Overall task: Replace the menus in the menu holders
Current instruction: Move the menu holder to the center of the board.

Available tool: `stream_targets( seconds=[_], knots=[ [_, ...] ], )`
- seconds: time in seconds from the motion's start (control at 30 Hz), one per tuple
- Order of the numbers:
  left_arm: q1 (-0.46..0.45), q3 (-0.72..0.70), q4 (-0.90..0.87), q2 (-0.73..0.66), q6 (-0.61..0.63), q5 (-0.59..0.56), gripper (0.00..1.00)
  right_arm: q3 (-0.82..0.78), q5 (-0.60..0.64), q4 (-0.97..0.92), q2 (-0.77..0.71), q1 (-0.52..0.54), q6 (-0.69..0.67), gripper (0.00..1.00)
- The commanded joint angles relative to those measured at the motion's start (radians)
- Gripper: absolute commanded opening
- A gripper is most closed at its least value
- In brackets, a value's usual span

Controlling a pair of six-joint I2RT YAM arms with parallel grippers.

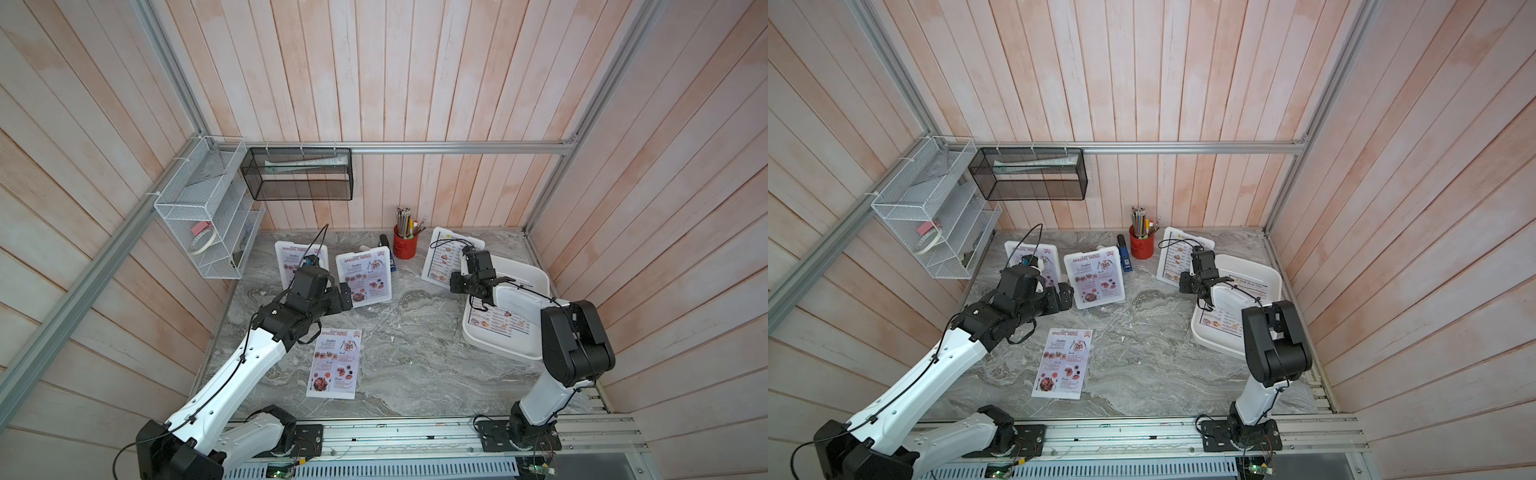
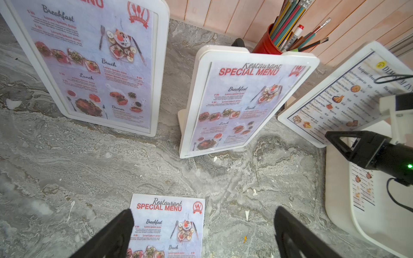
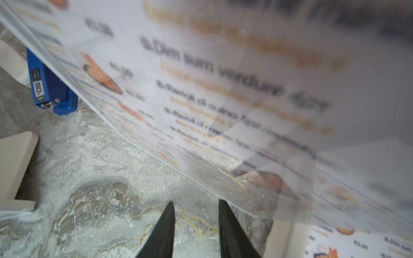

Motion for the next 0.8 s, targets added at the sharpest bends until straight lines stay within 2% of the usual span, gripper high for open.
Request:
stream_targets(
  seconds=[0.0,0.3,0.47,0.6,0.77],
  knots=[
    [-0.005,0.029,0.015,0.017,0.002,0.012,1.00,0.047,0.022,0.069,0.041,-0.009,-0.063,0.39],
    [-0.006,0.039,0.015,0.041,0.014,0.011,1.00,0.135,0.039,0.134,0.145,-0.038,-0.117,0.45],
    [-0.005,0.058,-0.003,0.051,0.019,0.006,1.00,0.178,-0.012,0.173,0.189,-0.045,-0.099,0.46],
    [-0.005,0.065,-0.019,0.048,0.022,-0.014,1.00,0.174,-0.087,0.185,0.188,-0.044,-0.052,0.46],
    [-0.005,0.060,-0.009,0.059,0.019,0.007,1.00,0.081,-0.146,0.315,0.148,-0.032,0.045,0.43]
  ],
)
